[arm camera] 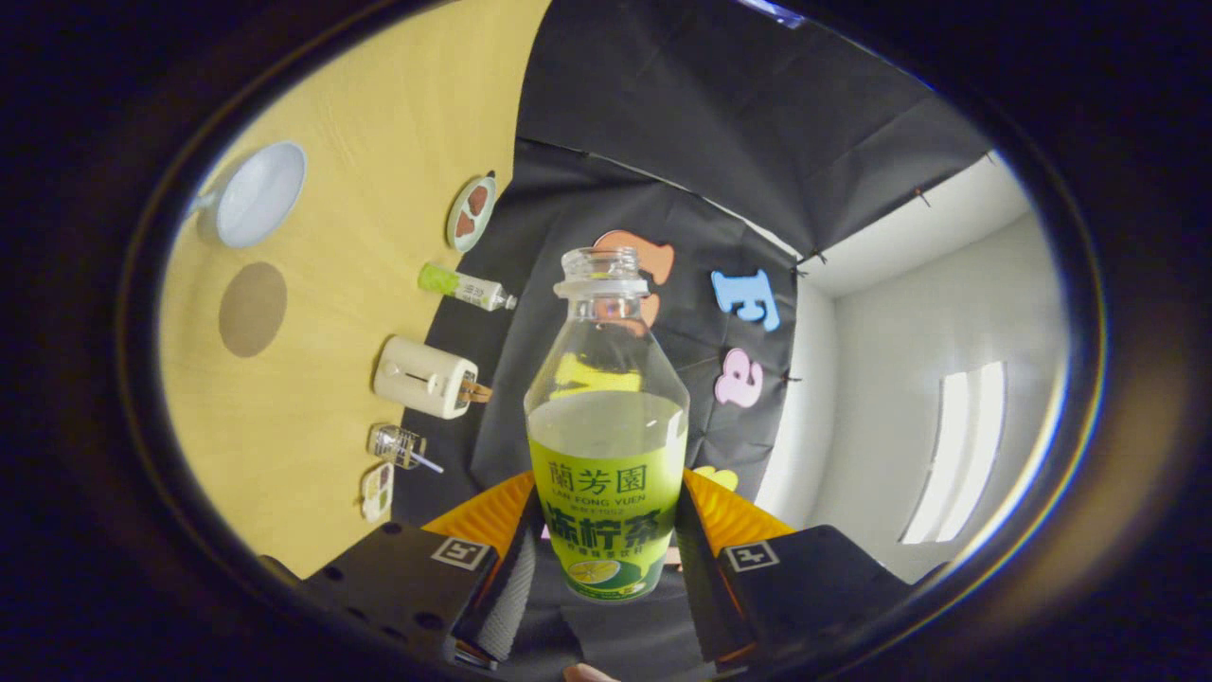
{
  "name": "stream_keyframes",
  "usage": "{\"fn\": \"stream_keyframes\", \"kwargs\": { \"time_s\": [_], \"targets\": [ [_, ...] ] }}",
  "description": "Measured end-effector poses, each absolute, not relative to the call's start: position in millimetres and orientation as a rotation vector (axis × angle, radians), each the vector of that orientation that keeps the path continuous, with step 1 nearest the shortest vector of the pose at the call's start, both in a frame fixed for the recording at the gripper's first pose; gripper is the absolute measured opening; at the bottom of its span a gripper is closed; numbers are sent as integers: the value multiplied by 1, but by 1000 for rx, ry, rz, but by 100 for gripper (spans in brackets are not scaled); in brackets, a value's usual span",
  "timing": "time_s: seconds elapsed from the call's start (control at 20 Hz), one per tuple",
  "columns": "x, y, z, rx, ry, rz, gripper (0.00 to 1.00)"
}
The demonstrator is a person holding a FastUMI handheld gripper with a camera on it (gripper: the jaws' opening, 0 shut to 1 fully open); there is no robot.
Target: Take the bottle from table, then pour the juice into the cup, finally place the bottle on the coaster
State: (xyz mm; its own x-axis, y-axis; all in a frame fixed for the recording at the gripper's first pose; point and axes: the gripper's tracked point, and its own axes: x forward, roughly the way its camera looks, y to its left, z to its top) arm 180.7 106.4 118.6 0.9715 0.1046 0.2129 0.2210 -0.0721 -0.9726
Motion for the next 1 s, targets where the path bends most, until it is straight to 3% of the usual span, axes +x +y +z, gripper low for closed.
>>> {"fn": "stream_keyframes", "kwargs": {
  "time_s": [0.5,1.0],
  "targets": [
    [180,83,58,-992,-2,77,76],
    [177,104,21,-424,113,242,76]
  ]
}}
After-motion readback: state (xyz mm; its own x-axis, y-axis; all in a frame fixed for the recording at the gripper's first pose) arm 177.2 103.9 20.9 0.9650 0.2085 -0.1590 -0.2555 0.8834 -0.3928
